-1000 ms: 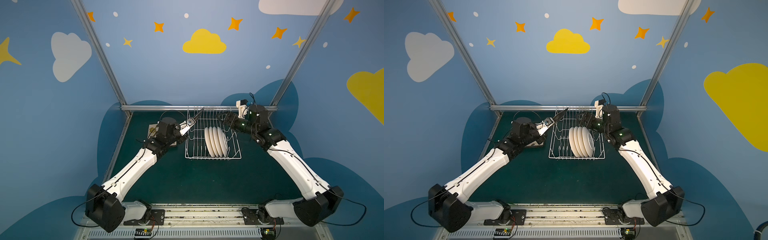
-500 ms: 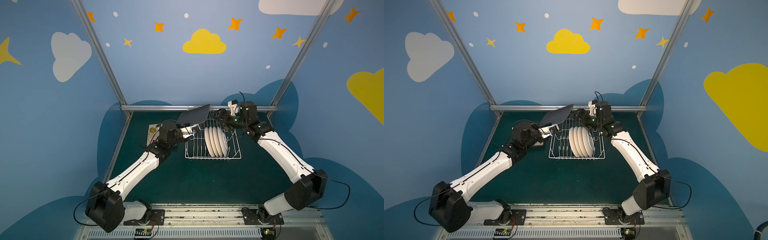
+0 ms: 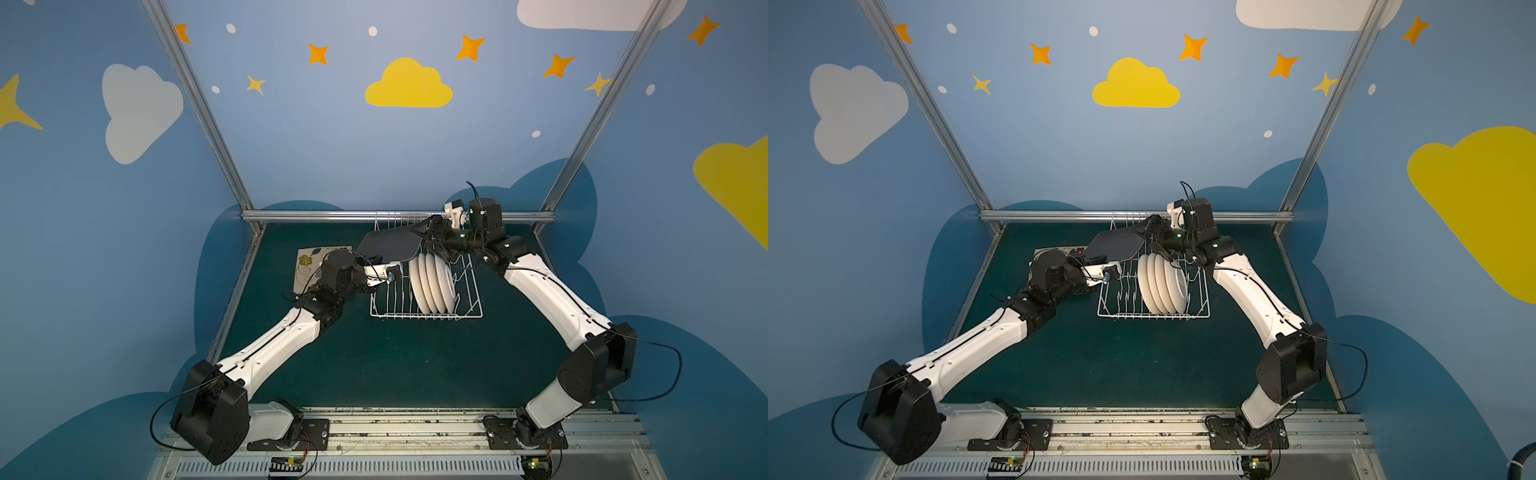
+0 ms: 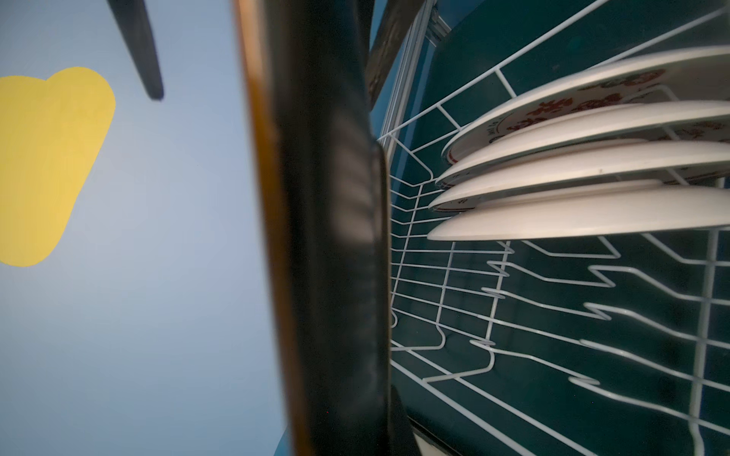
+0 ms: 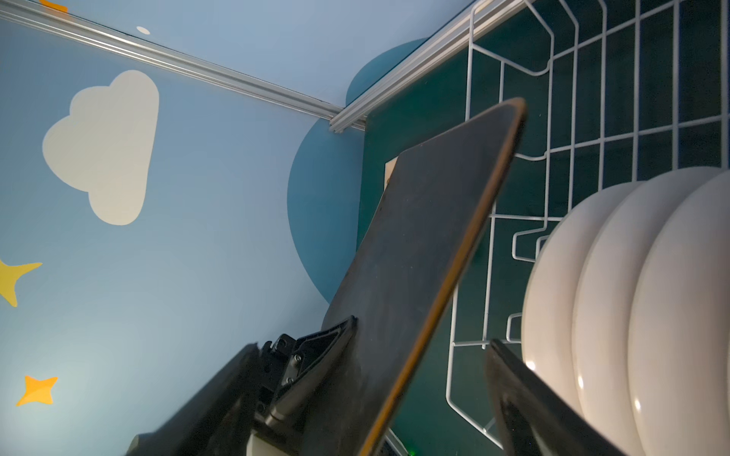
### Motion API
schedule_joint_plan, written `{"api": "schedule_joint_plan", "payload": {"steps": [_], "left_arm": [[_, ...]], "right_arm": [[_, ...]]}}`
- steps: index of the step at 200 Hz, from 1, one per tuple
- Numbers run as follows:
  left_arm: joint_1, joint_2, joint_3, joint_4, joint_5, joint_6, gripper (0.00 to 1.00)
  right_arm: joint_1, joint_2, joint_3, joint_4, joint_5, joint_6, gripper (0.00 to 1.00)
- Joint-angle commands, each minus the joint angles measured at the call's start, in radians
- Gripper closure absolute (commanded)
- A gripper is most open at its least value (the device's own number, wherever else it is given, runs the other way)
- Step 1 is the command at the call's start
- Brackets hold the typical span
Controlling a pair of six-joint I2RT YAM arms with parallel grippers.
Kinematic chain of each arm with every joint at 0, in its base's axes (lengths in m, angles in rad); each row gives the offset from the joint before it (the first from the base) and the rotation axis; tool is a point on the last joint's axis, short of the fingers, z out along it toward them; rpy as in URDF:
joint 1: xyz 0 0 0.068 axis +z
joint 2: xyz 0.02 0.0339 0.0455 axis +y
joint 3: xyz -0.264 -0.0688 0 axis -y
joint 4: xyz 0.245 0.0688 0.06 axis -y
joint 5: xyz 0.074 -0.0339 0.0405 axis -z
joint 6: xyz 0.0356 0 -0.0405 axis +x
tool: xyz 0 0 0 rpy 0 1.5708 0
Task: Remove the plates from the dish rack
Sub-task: 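Bring the right gripper to the raised dark plate's edge and grasp it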
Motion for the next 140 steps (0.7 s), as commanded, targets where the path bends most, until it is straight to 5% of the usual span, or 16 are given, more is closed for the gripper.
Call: {"api": "schedule_joint_plan", "payload": {"steps": [1,52,109,140], "left_arm": [[-0.006,-0.032,0.036,0.266,0.002,0.030,0.97],[-0.031,-0.004,0.010,0.350,-0.020,0.091,0.97],[-0.051,0.004,-0.004,0.338,-0.006,0.141,0.97],[-0.056,0.009,-0.004,0.344,-0.014,0.149,0.97]], "right_arm": [[0.019,0.005,0.038,-0.057,0.009,0.004,0.17],[0.062,0.012,-0.030,0.015,0.041,0.133,0.41],[0.073,0.011,-0.064,0.032,0.085,0.168,0.52],[0.069,-0.013,-0.115,0.073,0.118,0.173,0.72]]}}
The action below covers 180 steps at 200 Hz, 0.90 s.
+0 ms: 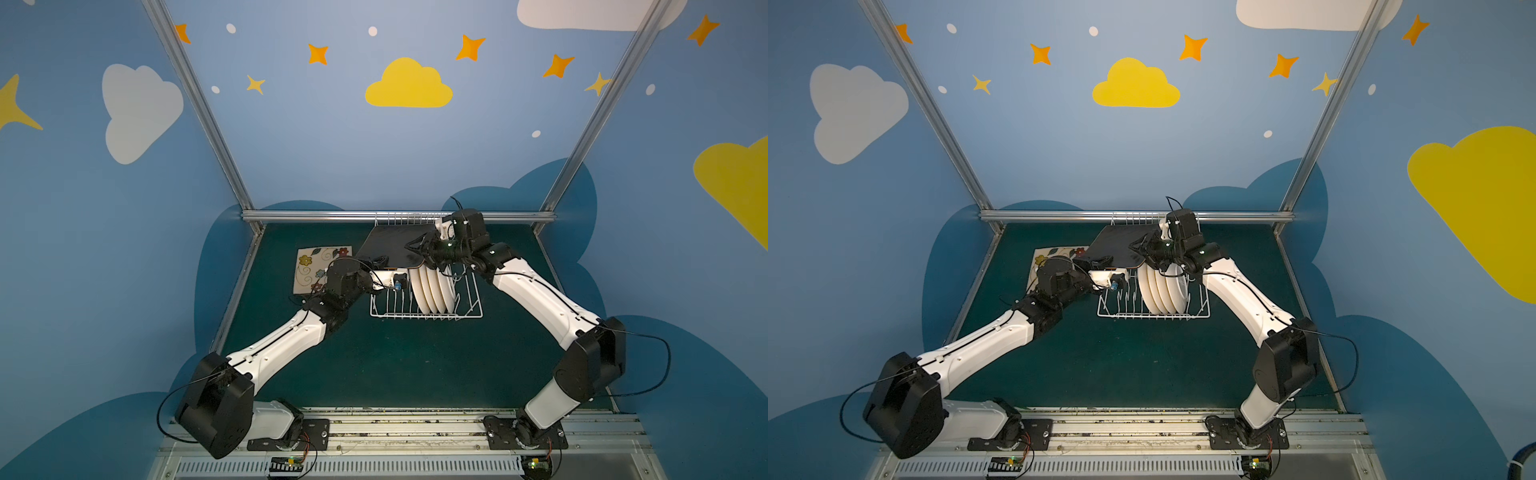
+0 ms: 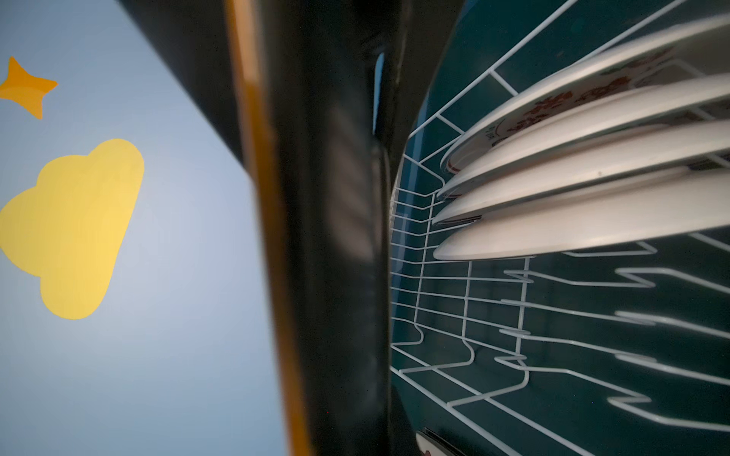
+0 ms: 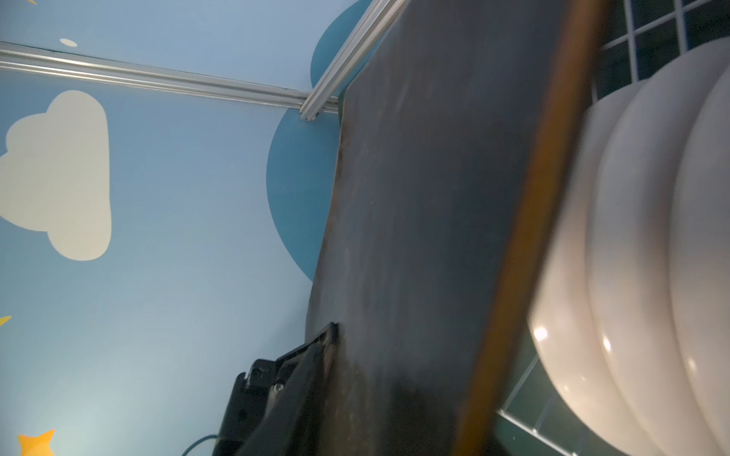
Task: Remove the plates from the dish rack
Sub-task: 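Bring the right gripper to the raised dark plate's edge and grasp it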
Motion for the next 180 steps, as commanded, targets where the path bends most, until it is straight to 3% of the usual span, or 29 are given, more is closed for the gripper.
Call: {"api": "schedule_joint_plan", "payload": {"steps": [1,49,58,84,113,131,180], "left_arm": [[-0.012,-0.024,0.040,0.205,0.017,0.017,0.97],[-0.016,-0.031,0.040,0.194,0.016,-0.028,0.95],[-0.016,-0.035,0.039,0.195,0.016,-0.040,0.85],[-0.016,-0.043,0.031,0.194,0.005,-0.083,0.33],[-0.016,-0.080,0.019,0.164,0.016,-0.162,0.17],[-0.016,-0.113,0.026,0.095,0.031,-0.240,0.01],[0.020,-0.238,0.051,-0.161,0.087,-0.541,0.01]], "right_arm": [[0.002,-0.027,-0.032,0.049,0.040,0.011,0.73],[-0.002,-0.031,-0.039,0.069,0.027,0.012,0.98],[-0.006,-0.038,-0.057,0.092,0.030,0.016,1.00],[-0.026,-0.055,-0.085,0.150,0.012,0.032,1.00],[-0.055,-0.073,-0.102,0.203,0.006,0.045,1.00],[-0.077,-0.080,-0.105,0.229,0.006,0.044,1.00],[-0.146,-0.103,-0.120,0.300,-0.031,0.024,1.00]]}}
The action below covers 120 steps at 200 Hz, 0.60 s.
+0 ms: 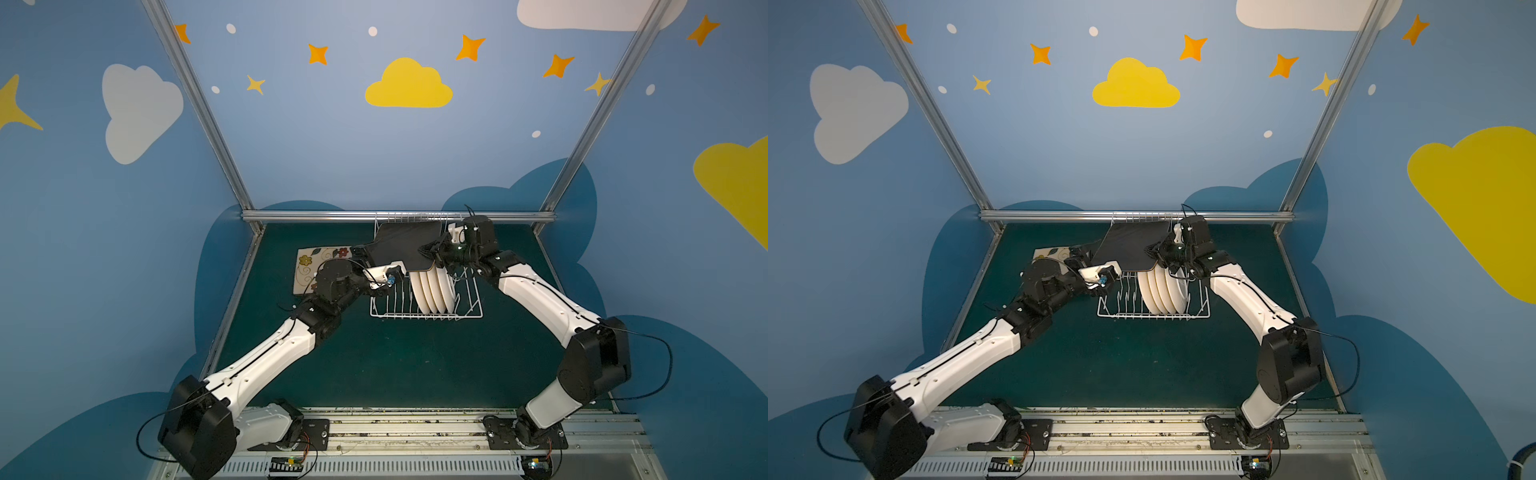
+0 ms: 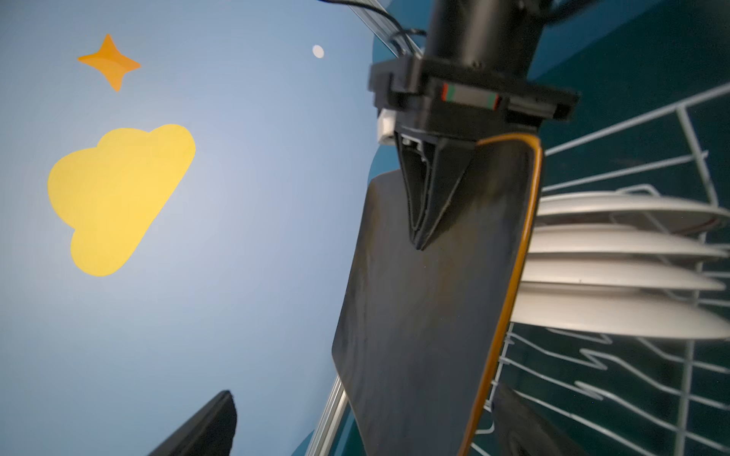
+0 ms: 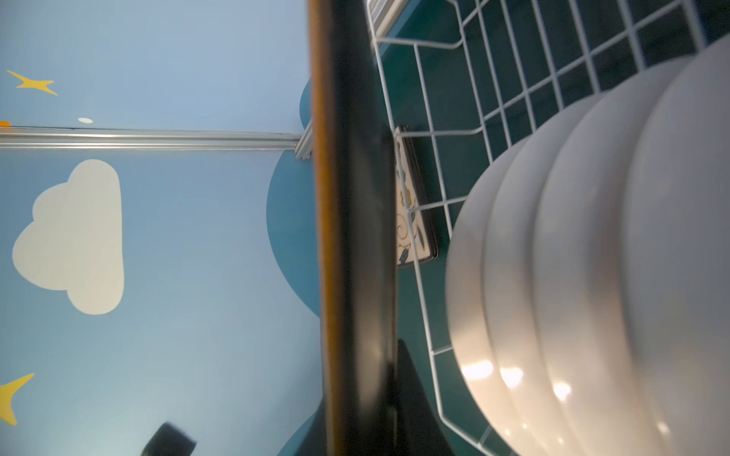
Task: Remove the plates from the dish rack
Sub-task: 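Open the left gripper and draw it back while the right gripper holds the plate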
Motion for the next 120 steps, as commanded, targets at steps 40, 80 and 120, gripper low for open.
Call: {"api": "schedule_joint_plan", "payload": {"steps": [40,80,120], "left_arm": [[0.220,-0.088,0.177,-0.374,0.122,-0.713,0.01],[0.444,-0.036,0.212,-0.335,0.444,-1.127,0.01],[0.528,0.077,0.244,-0.241,0.743,-1.420,0.01]], "right_arm": [[-0.066,-0.082,0.015,0.185,-0.028,-0.117,1.00],[-0.083,-0.068,0.011,0.304,-0.127,-0.175,1.00],[-0.083,-0.050,0.030,0.348,-0.230,-0.215,1.00]]}}
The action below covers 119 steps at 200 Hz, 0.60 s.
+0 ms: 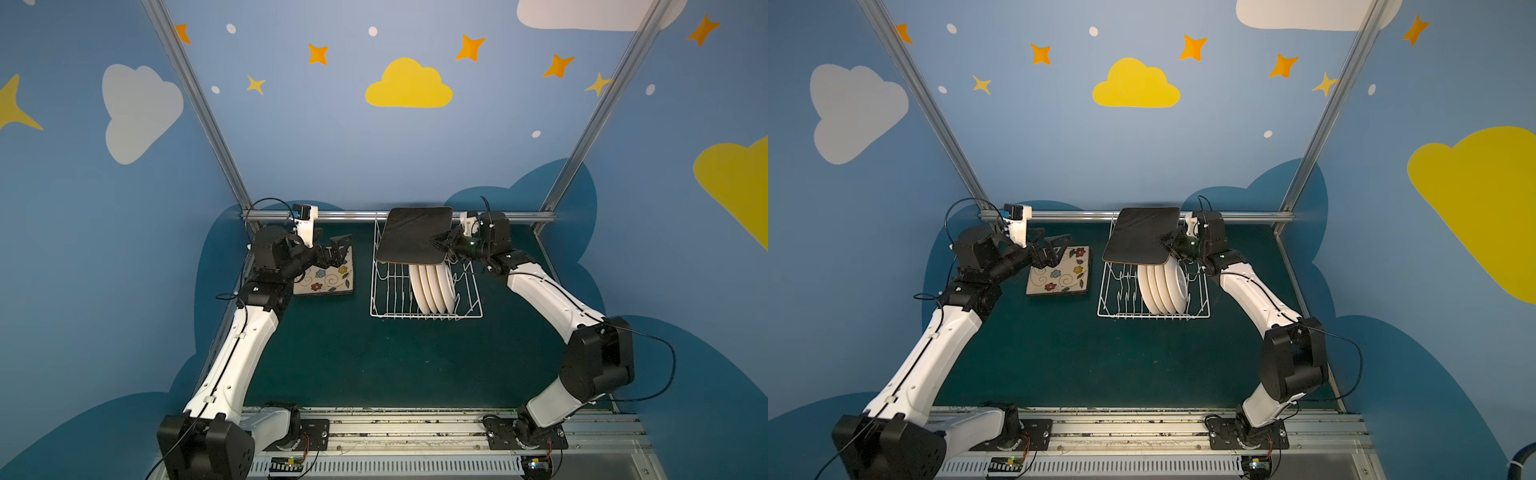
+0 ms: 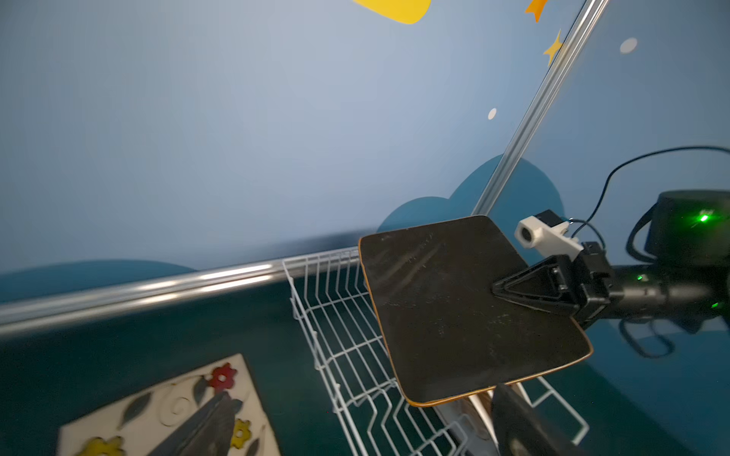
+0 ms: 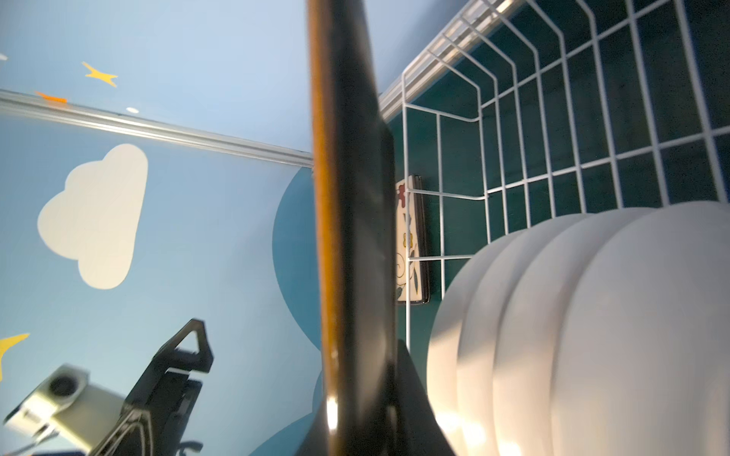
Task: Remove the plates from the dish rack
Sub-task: 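Open the left gripper and draw it back while the right gripper holds the plate, then reach the left gripper to the dark plate's near edge and grasp it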
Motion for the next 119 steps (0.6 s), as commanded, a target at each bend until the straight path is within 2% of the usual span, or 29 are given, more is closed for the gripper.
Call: {"api": "schedule_joint_plan", "payload": {"steps": [1,21,58,83,119], "left_arm": [[0.024,0.049,0.010,0.077,0.262,-0.295,0.01],[0.027,0.095,-0.014,0.154,0.311,-0.403,0.01],[0.025,0.189,-0.009,0.161,0.366,-0.494,0.03],[0.018,0.256,-0.003,0.257,0.463,-0.589,0.05],[-0.034,0.319,0.060,0.226,0.517,-0.583,0.10]], "right_arm": [[-0.003,-0.047,0.053,0.209,-0.134,-0.038,1.00],[0.001,-0.024,0.066,0.256,-0.180,-0.028,1.00],[0.004,-0.007,0.055,0.317,-0.214,-0.036,1.00],[0.003,0.020,0.072,0.319,-0.248,-0.041,1.00],[0.006,0.063,0.097,0.338,-0.301,-0.033,1.00]]}}
